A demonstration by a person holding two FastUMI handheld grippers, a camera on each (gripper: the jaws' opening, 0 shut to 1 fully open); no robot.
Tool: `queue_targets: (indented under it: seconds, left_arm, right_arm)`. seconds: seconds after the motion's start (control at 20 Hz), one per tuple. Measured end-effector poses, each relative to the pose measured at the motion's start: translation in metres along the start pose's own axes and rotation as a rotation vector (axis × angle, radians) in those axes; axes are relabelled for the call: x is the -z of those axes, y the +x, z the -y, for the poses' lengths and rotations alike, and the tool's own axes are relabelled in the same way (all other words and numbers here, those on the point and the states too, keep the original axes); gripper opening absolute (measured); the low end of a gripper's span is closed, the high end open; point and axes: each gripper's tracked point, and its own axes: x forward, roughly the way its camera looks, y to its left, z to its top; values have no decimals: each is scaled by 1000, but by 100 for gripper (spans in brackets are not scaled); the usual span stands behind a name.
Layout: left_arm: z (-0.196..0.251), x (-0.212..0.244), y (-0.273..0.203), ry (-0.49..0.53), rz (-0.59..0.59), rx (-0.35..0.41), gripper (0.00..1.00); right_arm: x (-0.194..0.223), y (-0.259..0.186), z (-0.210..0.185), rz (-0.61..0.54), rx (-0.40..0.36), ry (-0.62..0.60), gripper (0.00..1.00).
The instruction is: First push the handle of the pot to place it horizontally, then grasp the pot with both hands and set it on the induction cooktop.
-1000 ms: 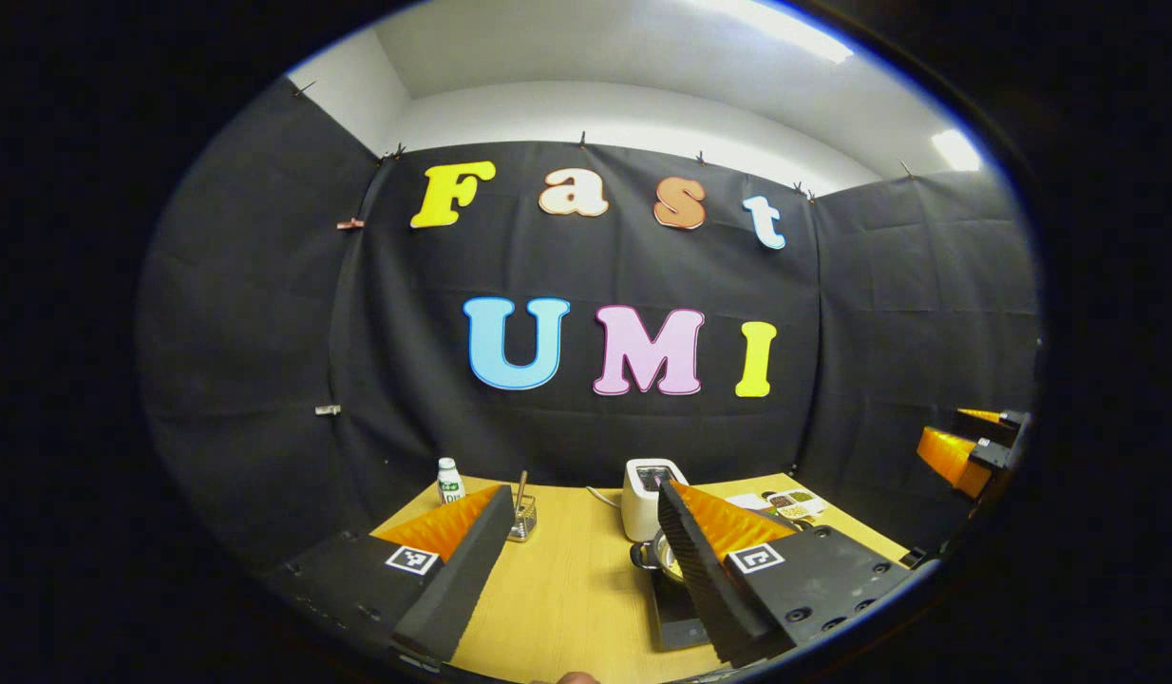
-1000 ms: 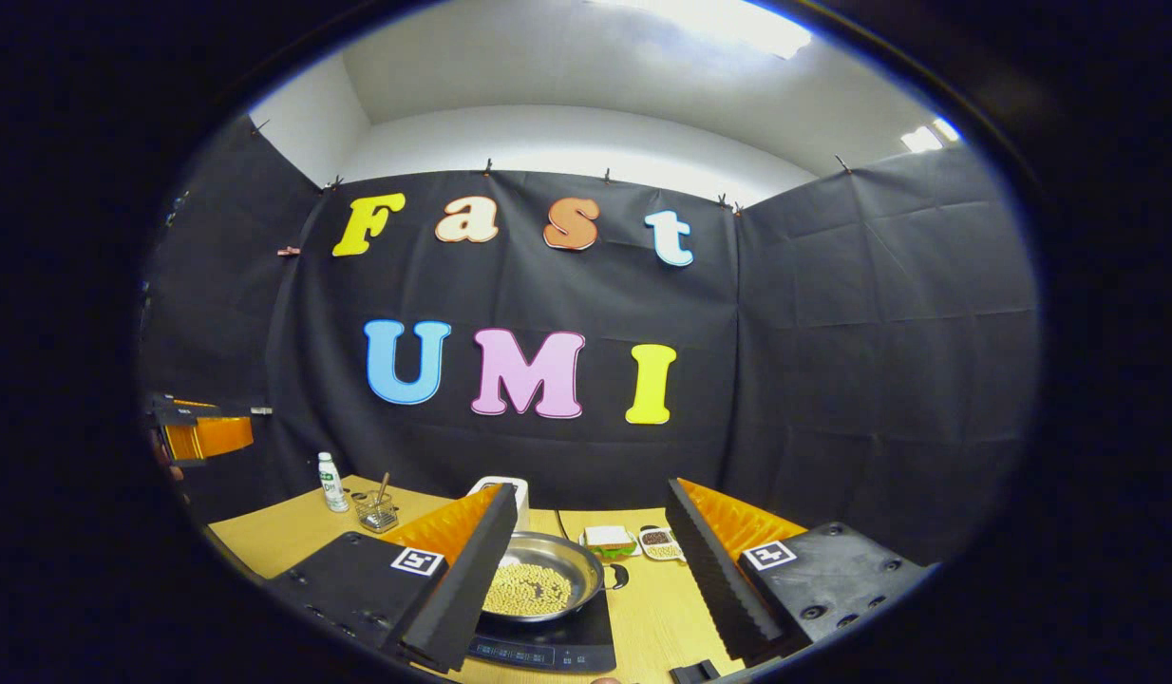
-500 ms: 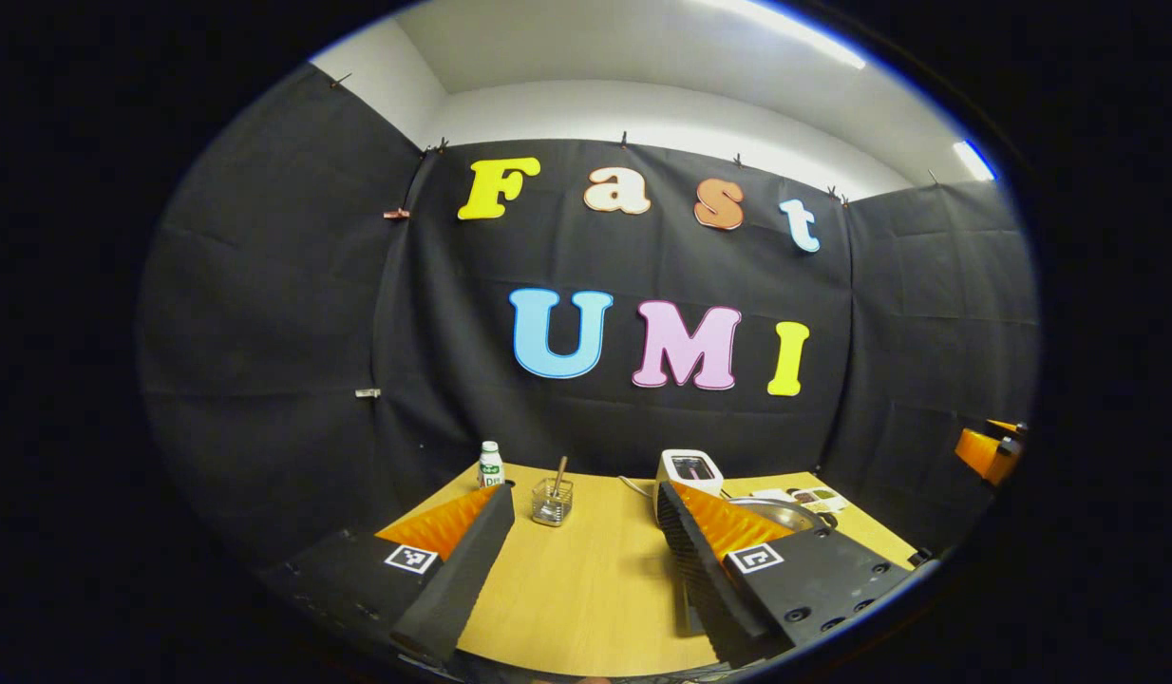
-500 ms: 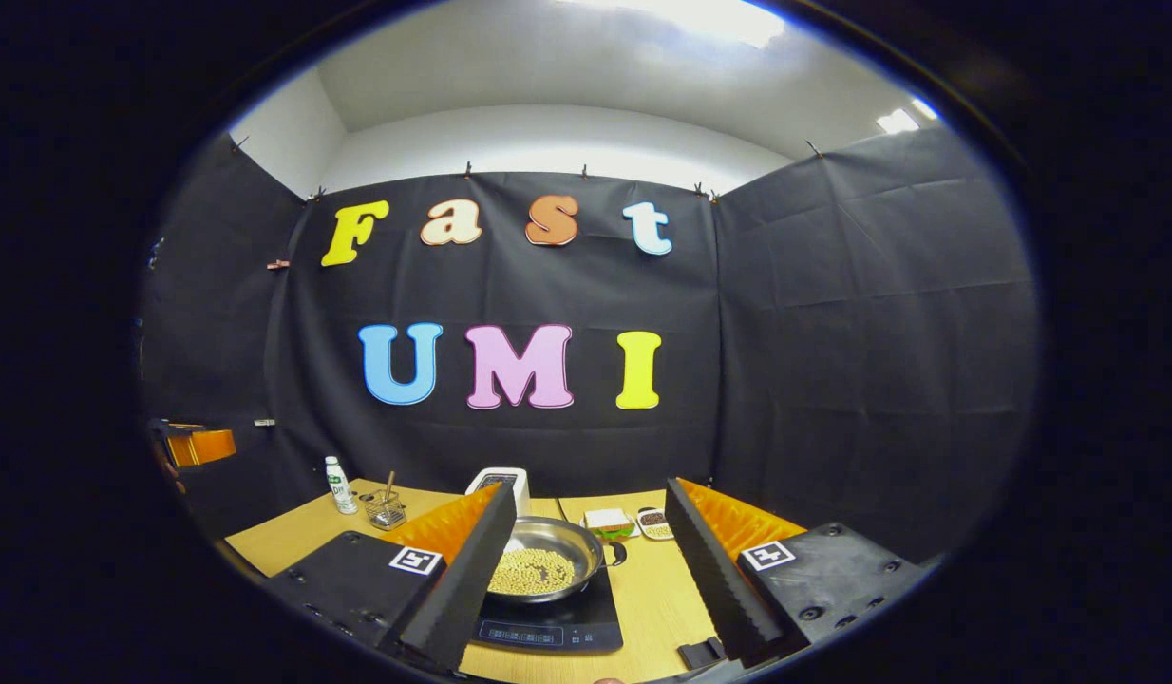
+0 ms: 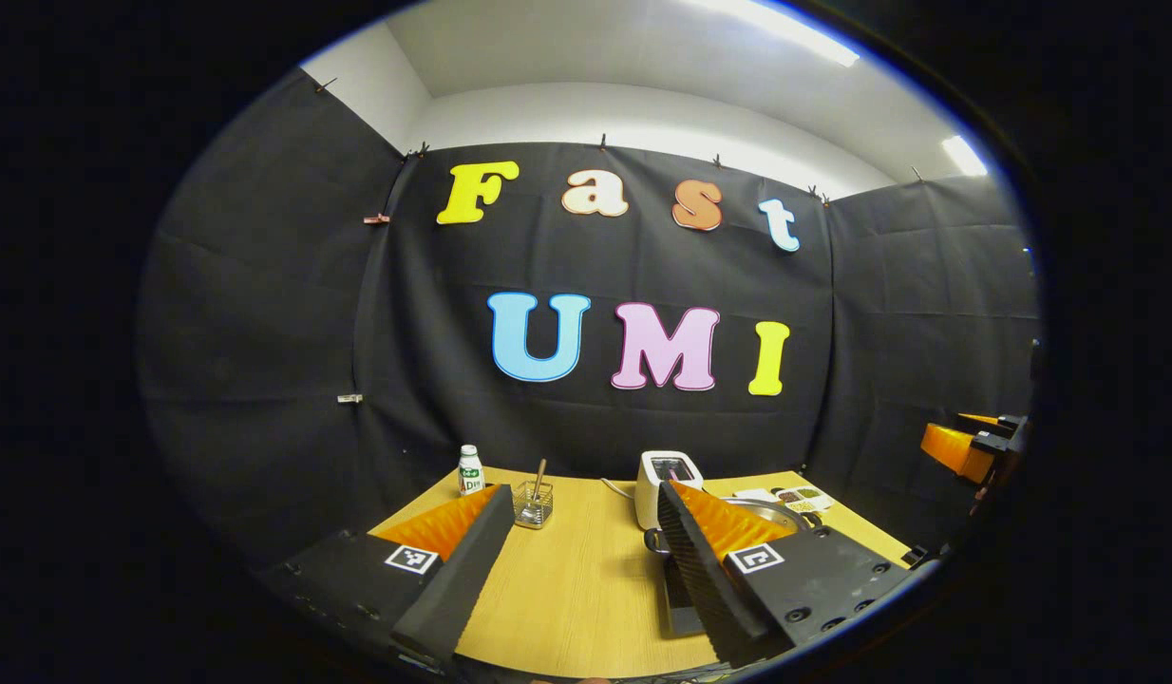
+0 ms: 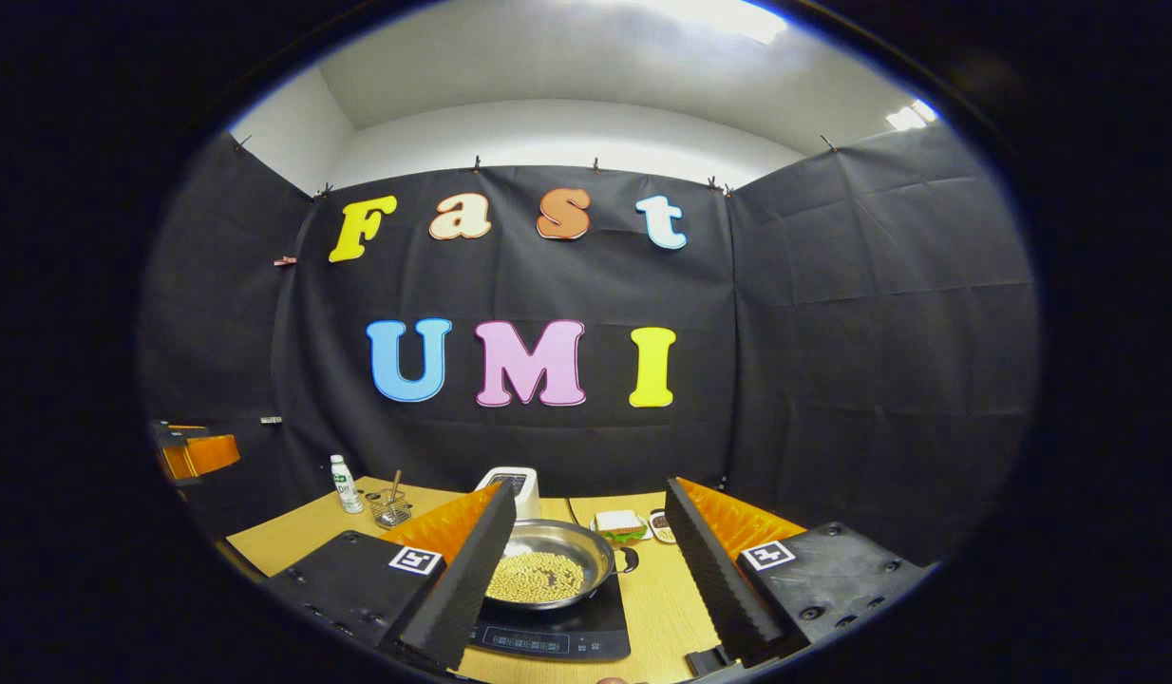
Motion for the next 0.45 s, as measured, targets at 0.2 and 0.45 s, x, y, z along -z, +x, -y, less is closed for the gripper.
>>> queue_targets:
  seconds: [0.2, 0.45]
  left_arm:
    - [0, 3, -3, -13, -14, -2, 95]
    - [1, 8, -11, 13, -34, -5, 95]
  right_arm:
    - [0, 2, 1, -5, -4, 18, 98]
    - [3, 3, -2, -16, -4, 34, 98]
